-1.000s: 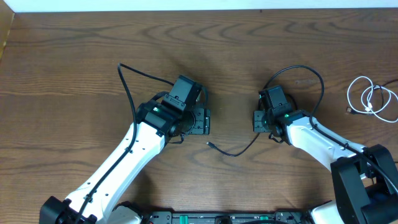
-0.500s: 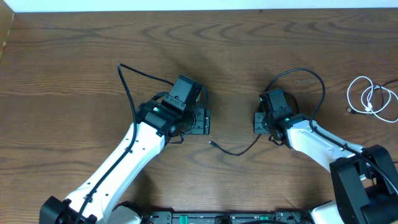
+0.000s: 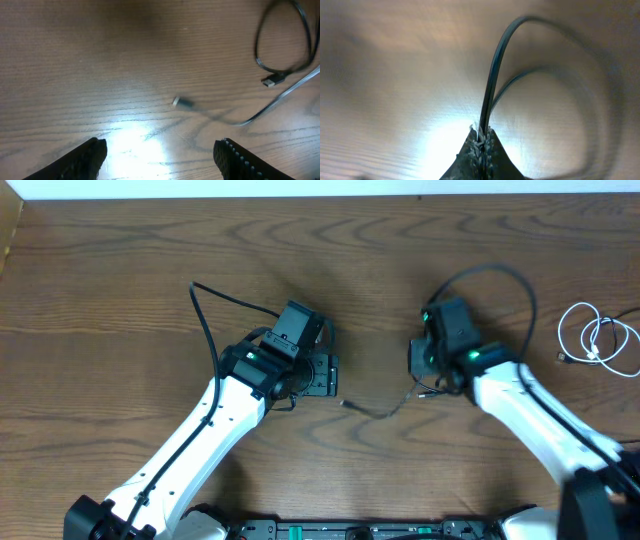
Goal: Untangle cables
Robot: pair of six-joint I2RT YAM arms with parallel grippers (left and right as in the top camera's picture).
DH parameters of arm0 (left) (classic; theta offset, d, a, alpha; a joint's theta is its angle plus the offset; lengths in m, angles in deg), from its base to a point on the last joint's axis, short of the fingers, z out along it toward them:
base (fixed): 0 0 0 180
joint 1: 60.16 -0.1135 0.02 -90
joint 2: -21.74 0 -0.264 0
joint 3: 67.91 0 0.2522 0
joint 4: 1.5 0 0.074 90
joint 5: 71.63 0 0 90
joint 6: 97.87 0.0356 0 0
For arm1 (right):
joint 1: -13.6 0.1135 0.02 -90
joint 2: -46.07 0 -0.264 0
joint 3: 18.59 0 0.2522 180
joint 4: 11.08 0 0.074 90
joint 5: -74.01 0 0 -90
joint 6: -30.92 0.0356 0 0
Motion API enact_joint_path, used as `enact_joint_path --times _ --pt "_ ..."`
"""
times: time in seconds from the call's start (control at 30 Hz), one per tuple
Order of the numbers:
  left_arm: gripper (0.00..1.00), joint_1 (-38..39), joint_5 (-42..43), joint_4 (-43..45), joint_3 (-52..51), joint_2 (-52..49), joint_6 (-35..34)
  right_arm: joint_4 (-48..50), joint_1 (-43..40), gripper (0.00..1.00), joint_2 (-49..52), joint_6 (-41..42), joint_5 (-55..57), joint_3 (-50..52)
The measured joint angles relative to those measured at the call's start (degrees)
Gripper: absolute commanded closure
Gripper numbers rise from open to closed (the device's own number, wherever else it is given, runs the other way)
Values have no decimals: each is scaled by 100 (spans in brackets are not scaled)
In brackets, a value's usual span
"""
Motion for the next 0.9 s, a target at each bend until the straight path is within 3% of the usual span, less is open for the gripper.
enact_joint_path --times 0.27,0.53,0.9 --pt "27 0 -2 -4 0 0 0 -369 -656 99 -1040 -463 7 -1126" --pt "27 0 -2 -2 0 0 0 -396 -2092 99 -1814 -1104 31 -1786" --pt "27 0 -2 -2 0 0 0 -1152 -3604 99 -1707 -1364 -57 -2098"
